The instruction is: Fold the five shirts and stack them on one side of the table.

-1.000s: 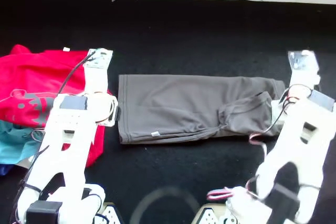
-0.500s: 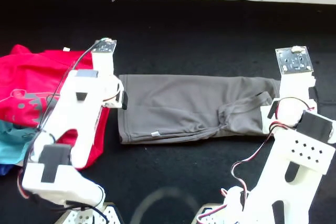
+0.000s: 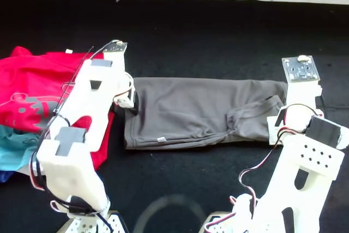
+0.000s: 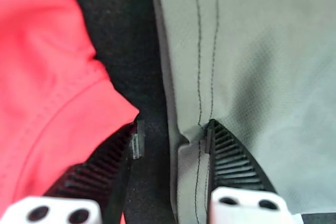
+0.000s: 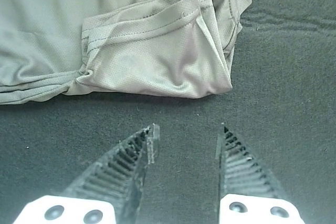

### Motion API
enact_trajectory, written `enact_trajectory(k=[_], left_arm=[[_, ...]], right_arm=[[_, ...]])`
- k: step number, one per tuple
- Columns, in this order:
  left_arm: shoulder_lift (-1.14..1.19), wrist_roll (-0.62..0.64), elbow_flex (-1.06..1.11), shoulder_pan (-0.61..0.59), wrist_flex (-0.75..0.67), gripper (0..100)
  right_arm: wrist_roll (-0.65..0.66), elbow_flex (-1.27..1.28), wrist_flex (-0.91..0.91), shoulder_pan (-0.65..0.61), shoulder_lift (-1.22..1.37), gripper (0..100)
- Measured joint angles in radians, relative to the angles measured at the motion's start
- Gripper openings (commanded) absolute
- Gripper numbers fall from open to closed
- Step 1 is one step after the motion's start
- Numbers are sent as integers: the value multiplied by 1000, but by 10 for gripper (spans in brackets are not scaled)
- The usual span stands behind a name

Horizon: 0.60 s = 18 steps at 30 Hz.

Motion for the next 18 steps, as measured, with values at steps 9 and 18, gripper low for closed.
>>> enact_trajectory(k=[9,18], left_arm=[[83,-2,-91,86,46,100],[158,2,-213,87,153,9]], right_arm=[[0,0,0,0,0,180],[0,3,-8,49,0,180]])
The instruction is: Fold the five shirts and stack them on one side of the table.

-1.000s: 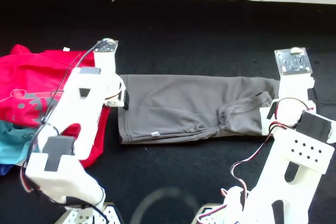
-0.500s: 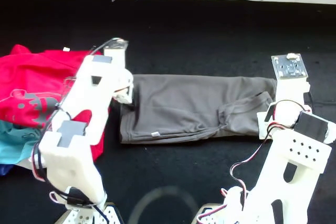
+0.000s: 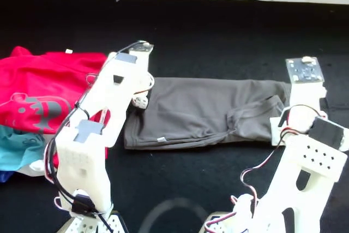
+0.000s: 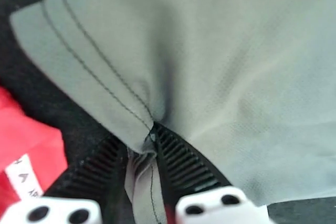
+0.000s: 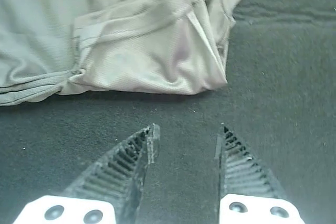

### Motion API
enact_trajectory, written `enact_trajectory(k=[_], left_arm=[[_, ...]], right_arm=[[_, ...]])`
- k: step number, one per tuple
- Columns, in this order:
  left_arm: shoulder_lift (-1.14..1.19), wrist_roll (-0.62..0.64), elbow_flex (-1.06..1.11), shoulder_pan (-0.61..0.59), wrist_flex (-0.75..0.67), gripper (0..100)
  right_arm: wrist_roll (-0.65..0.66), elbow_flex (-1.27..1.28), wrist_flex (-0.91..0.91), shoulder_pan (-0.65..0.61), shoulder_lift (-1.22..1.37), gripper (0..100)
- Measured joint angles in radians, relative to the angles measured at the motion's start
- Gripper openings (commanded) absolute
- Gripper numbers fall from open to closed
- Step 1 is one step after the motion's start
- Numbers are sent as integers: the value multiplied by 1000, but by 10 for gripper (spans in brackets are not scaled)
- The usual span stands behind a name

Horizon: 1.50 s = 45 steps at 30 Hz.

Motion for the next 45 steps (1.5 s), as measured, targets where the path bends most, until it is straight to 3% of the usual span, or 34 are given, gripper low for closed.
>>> enact_trajectory(k=[4,11,18,20,22,24,30,38,45], left_arm=[[6,0,-75,-28,75,9],[8,-35,-278,-14,247,9],[8,-38,-526,173,394,9],[8,-38,-601,241,400,9],[8,-38,-675,308,400,9],[8,-38,-729,377,400,9],[8,-40,-767,548,264,9],[135,-38,-778,681,55,9],[236,-37,-910,743,-9,9]], right_arm=[[0,117,-115,98,0,180],[-6,468,-470,273,0,180],[-8,723,-730,448,0,178],[-9,776,-793,499,0,125],[-9,827,-850,545,0,1],[-9,865,-898,578,-2,19],[-11,918,-947,618,-15,7],[-11,1013,-1088,618,-20,7],[-11,1049,-1165,621,-21,7]])
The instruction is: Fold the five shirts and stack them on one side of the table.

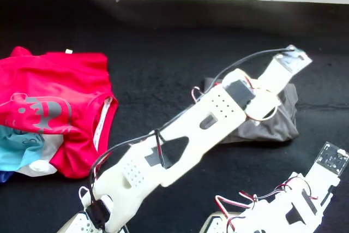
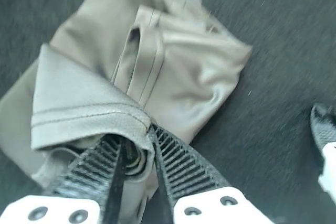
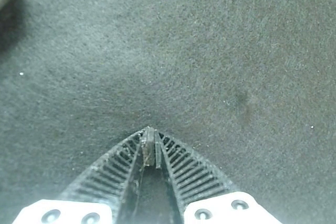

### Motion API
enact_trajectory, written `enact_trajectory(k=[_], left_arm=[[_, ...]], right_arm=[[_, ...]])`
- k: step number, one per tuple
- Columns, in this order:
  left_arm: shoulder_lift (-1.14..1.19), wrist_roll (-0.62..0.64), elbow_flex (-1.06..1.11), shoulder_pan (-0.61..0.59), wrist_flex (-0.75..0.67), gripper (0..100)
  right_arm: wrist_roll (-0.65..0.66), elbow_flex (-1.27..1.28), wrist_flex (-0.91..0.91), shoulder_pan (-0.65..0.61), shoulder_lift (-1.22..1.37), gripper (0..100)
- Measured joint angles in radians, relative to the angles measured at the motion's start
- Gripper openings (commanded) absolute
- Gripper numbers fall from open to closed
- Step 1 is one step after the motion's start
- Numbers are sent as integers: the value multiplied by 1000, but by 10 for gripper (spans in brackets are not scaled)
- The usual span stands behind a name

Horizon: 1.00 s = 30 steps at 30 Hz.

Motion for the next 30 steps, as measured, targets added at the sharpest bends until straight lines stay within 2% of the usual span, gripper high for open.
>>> enact_trajectory(k=[6,11,16,18,23,30], left_arm=[[118,0,-235,34,-26,9],[259,0,-321,66,-184,17],[368,0,-327,63,-364,168],[382,0,-327,63,-385,178],[377,0,-334,61,-365,178],[236,-2,-336,-23,-227,177]], right_arm=[[0,3,-2,0,-9,7],[0,6,-3,0,-9,7],[0,6,-3,0,-9,7],[0,6,-5,0,-9,7],[0,6,-5,0,-9,7],[0,6,-5,0,-9,7]])
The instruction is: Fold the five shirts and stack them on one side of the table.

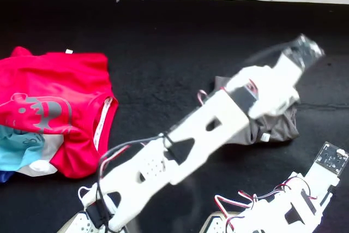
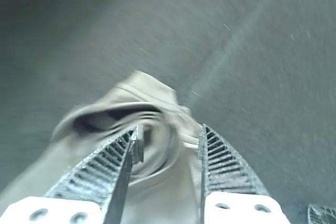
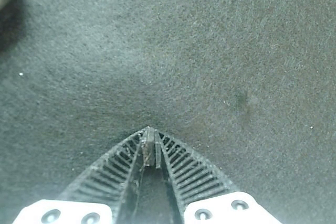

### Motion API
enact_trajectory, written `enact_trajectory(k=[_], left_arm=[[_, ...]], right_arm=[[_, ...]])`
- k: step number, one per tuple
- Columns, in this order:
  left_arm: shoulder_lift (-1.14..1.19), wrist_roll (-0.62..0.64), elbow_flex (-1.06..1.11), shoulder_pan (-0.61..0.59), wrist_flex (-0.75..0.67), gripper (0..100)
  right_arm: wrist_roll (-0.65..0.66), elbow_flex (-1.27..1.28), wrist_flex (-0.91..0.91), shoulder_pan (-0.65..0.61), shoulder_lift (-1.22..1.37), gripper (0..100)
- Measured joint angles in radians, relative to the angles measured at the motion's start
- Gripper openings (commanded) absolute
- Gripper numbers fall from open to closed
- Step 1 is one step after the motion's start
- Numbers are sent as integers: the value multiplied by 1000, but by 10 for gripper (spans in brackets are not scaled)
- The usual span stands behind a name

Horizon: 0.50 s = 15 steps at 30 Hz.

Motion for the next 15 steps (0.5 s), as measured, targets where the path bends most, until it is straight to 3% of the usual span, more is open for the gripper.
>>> enact_trajectory(k=[6,9,15], left_arm=[[-83,0,-2,-106,58,117],[-107,0,-5,-129,86,3],[-112,0,-5,-264,374,9]], right_arm=[[0,0,0,0,0,7],[0,0,0,0,0,7],[0,0,0,0,0,7]])
